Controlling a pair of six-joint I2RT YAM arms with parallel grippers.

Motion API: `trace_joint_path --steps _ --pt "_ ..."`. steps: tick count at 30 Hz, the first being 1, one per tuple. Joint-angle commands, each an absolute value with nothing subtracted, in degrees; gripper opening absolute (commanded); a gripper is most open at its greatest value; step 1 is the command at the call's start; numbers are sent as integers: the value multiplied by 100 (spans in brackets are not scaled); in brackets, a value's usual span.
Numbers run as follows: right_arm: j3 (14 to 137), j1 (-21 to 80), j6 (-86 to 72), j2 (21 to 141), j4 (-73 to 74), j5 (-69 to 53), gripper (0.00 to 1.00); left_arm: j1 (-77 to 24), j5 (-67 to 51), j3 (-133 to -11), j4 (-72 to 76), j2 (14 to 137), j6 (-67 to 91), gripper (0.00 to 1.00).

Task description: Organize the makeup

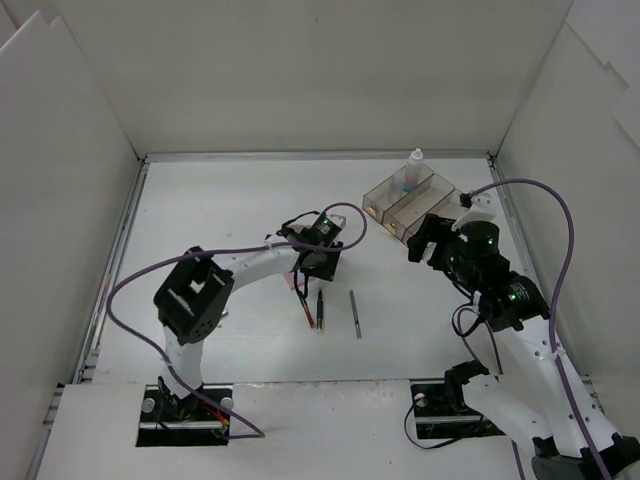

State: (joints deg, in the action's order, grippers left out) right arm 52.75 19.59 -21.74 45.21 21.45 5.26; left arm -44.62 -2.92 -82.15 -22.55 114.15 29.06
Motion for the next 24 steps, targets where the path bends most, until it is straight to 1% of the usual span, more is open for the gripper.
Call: trace_joint_path --steps 1,7,12,16,19,24 --pt "5695 1978 -2583 4895 1907 -165 81 -4421 -149 -7815 -1049 9925 2356 0" --pt "6371 1951 -2750 5615 1846 -1281 79 -4473 -369 -6778 -46 8501 1759 0" --pt "6820 1951 -3066 6055 1618 -1906 77 -4579 -553 -6399 658 7719 1556 0" --pt "6943 1960 -3304 6257 1179 -2626 76 -4641 -676 -6346 808 7480 1371 0" --pt "7005 2056 -3419 6372 888 -2794 75 -4702 -720 -6450 765 7427 1283 0" --pt "6750 2162 -3726 6521 186 -2996 74 -4904 -703 -6627 668 7383 1090 0"
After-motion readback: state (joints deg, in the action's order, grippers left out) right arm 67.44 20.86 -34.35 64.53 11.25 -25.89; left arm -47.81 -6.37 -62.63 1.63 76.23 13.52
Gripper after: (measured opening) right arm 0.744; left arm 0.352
